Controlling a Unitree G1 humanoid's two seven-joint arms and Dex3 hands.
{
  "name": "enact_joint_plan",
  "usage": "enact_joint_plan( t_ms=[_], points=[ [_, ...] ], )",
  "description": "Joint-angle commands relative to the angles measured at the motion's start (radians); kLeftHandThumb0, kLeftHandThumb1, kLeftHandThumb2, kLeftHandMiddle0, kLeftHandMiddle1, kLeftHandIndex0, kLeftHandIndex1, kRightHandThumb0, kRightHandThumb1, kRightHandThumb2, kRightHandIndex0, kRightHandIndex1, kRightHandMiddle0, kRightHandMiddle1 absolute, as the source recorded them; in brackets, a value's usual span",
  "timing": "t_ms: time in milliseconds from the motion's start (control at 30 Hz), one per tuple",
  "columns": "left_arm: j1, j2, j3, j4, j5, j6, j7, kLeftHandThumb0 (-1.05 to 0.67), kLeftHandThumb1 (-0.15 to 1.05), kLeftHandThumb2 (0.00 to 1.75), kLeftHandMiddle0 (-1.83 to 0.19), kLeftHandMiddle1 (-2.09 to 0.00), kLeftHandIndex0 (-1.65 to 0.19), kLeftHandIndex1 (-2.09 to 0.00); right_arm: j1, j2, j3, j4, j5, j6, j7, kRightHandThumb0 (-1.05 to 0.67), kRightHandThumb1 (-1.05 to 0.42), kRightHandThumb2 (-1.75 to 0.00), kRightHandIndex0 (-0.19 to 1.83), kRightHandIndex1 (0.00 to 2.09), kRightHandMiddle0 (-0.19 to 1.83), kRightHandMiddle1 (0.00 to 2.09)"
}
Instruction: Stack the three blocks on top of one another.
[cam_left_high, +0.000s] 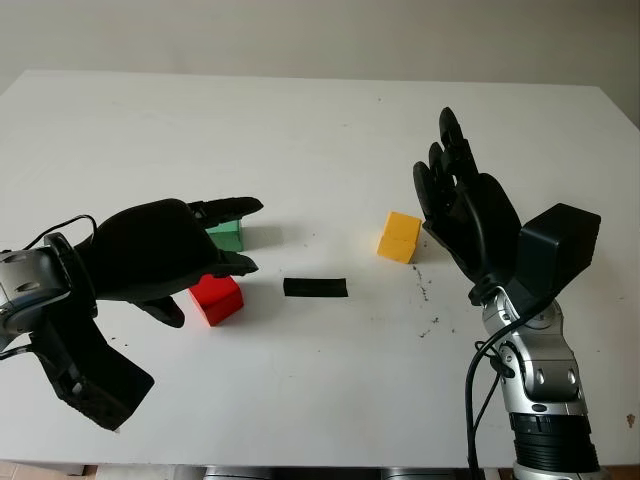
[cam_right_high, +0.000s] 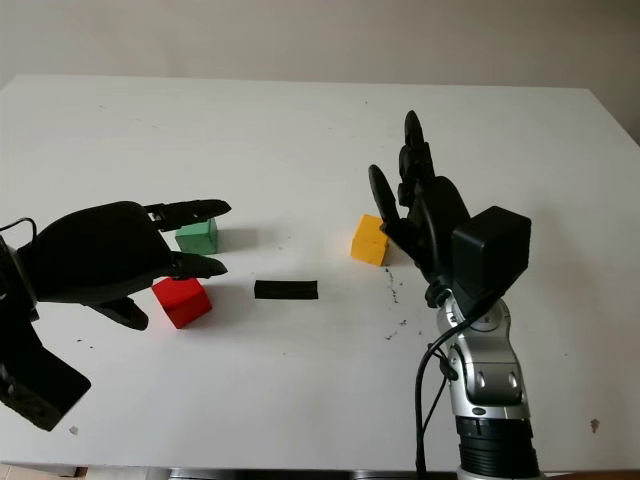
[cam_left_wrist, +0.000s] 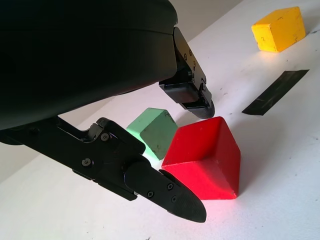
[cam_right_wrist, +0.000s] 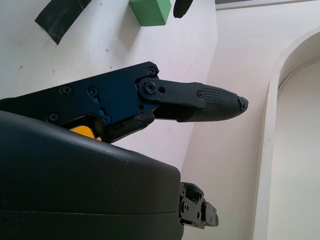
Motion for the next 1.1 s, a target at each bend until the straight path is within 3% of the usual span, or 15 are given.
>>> enact_joint_plan(
  t_ms=[0,200,300,333,400,500,700,1067],
  points=[
    [-0.007,-0.006,-0.008,0.004,0.005,0.005,0.01,-0.59,0.8,0.06,-0.06,-0.06,-0.62,-0.1,-0.004,-0.015,-0.005,-0.015,0.003,-0.006,0.004,-0.69,-1.05,-0.52,-0.19,0.02,-0.17,0.05],
    [0.002,-0.009,-0.006,0.022,-0.01,-0.002,0.038,-0.57,0.83,0.07,-0.08,-0.06,-0.69,-0.12,0.002,-0.015,-0.002,-0.021,-0.001,0.003,-0.002,-0.69,-1.05,-0.52,-0.19,0.02,-0.18,0.05],
    [0.005,-0.01,-0.004,0.035,-0.03,-0.013,0.053,-0.46,0.88,0.07,-0.14,-0.07,-0.82,-0.23,0.003,-0.015,0.0,-0.015,-0.004,-0.009,0.0,-0.7,-1.05,-0.52,-0.19,0.01,-0.18,0.05],
    [0.006,-0.009,-0.002,0.039,-0.031,-0.02,0.064,-0.45,0.89,0.06,-0.15,-0.06,-0.79,-0.34,0.003,-0.014,0.0,-0.012,-0.002,-0.014,0.002,-0.7,-1.05,-0.52,-0.19,0.01,-0.18,0.05],
    [0.007,-0.006,0.002,0.037,-0.022,-0.026,0.083,-0.37,0.9,0.05,-0.2,-0.06,-0.68,-0.8,0.003,-0.014,0.001,-0.008,0.0,-0.019,0.006,-0.69,-1.05,-0.51,-0.19,0.02,-0.18,0.05],
    [0.005,-0.003,0.003,0.033,-0.018,-0.024,0.092,-0.32,0.89,0.05,-0.23,-0.06,-0.61,-0.99,0.006,-0.011,0.001,-0.011,0.003,-0.014,0.007,-0.68,-1.05,-0.51,-0.19,0.02,-0.18,0.05],
    [-0.005,-0.005,0.009,0.026,-0.033,-0.024,0.096,-0.3,0.88,0.05,-0.28,-0.07,-0.58,-1.06,0.009,-0.009,0.003,-0.01,0.0,-0.018,0.005,-0.67,-1.05,-0.5,-0.19,0.02,-0.18,0.05],
    [-0.073,0.004,-0.001,0.01,-0.043,-0.017,0.05,-0.31,0.87,0.05,-0.28,-0.05,-0.61,-0.97,0.008,-0.007,0.005,-0.001,0.004,-0.022,0.006,-0.68,-1.05,-0.49,-0.19,0.0,-0.18,0.05]
  ],
)
